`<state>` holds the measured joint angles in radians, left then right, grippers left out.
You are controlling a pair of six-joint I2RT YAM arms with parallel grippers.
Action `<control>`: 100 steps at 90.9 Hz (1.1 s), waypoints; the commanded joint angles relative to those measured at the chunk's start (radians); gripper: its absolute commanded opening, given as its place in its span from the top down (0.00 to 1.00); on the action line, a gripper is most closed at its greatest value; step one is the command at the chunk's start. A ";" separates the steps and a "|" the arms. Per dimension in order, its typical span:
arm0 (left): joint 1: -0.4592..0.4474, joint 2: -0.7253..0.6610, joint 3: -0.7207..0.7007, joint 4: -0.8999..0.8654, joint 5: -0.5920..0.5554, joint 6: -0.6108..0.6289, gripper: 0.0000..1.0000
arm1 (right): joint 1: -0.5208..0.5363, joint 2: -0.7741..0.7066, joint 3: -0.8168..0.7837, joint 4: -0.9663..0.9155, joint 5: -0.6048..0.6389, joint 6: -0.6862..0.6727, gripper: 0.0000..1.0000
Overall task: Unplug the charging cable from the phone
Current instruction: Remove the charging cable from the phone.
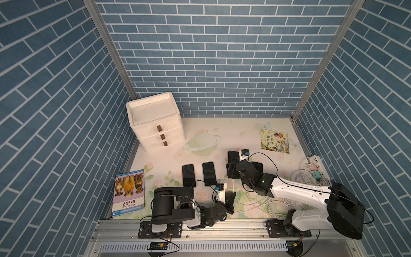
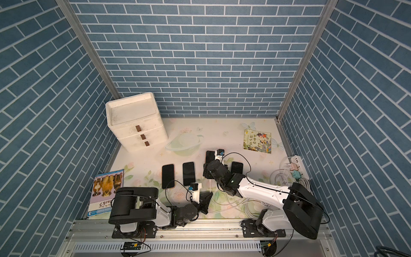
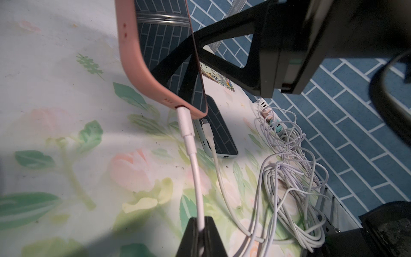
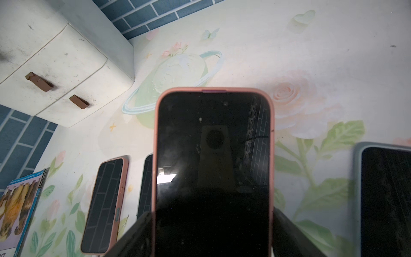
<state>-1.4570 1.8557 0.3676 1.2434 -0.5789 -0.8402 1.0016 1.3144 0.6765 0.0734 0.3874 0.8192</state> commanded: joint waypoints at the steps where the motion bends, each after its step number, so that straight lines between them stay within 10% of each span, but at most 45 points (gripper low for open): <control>1: 0.005 0.002 0.006 -0.012 -0.009 0.010 0.96 | 0.005 0.002 0.030 0.064 0.049 -0.046 0.80; 42: 0.004 -0.006 -0.011 0.002 -0.014 0.011 0.99 | -0.108 0.067 0.177 -0.069 0.034 -0.084 0.77; 57: -0.004 -0.059 -0.102 0.127 -0.053 0.017 0.43 | -0.176 0.144 0.203 -0.211 0.022 -0.084 0.77; 77: -0.010 -0.254 -0.200 0.103 -0.138 0.067 0.33 | -0.196 0.211 0.194 -0.247 0.016 -0.128 0.73; 100: -0.010 -0.690 -0.086 -0.574 -0.354 0.119 0.23 | -0.188 0.352 0.242 -0.263 -0.029 -0.152 0.73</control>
<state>-1.4651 1.2900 0.2131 1.0691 -0.7845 -0.7631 0.8051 1.6199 0.8742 -0.1814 0.3775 0.6994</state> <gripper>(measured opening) 0.752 0.809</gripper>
